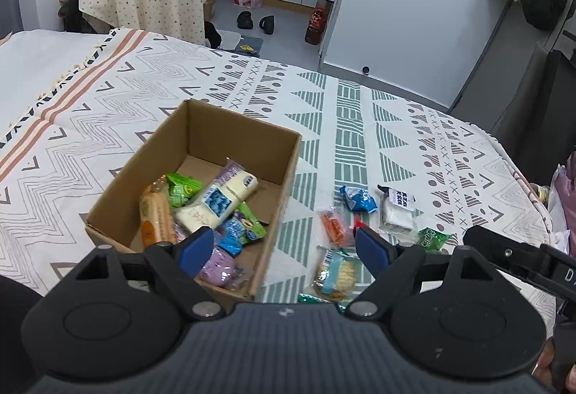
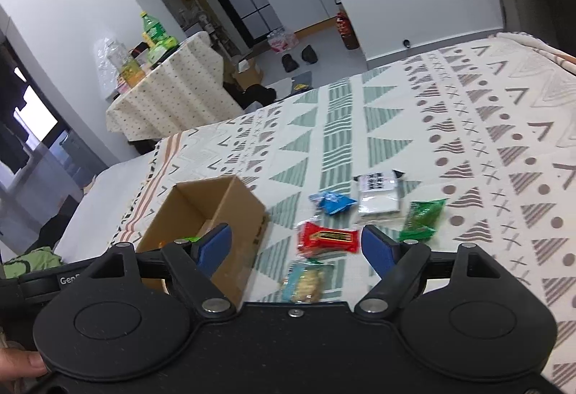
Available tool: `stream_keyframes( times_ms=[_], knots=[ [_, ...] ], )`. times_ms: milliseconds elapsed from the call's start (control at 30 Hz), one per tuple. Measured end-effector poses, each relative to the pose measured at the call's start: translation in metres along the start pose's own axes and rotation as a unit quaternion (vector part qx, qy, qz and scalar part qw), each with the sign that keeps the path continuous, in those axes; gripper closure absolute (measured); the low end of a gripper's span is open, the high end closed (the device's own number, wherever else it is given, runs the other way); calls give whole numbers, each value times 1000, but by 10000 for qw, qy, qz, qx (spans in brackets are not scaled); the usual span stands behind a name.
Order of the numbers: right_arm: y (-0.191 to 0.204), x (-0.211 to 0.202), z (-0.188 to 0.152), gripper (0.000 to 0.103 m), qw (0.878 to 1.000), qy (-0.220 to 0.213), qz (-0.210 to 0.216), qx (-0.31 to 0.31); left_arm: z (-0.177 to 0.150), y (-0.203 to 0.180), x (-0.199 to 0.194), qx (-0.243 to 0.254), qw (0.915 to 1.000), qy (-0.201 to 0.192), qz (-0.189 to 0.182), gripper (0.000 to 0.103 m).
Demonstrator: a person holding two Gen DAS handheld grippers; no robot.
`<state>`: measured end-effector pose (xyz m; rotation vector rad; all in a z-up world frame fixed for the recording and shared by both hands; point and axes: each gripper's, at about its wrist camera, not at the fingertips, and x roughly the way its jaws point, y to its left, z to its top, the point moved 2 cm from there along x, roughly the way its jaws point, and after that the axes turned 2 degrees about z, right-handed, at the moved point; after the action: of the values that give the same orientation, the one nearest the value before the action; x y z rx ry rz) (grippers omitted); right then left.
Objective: Organize snacks
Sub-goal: 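Withdraw both grippers from the box back toward the remaining snacks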
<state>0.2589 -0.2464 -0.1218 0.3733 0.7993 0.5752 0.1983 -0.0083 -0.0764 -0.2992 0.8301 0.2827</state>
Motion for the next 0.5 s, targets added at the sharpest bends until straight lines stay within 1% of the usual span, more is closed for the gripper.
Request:
stream_keyframes(
  times_ms=[333, 500],
  knots=[
    [-37, -15, 3, 23, 9995, -69, -205, 245, -9, -27, 12, 129, 9998, 95, -108, 18],
    [-53, -9, 2, 23, 9986, 49, -356, 385, -12, -38, 20, 145, 9995, 177, -206, 18]
  ],
)
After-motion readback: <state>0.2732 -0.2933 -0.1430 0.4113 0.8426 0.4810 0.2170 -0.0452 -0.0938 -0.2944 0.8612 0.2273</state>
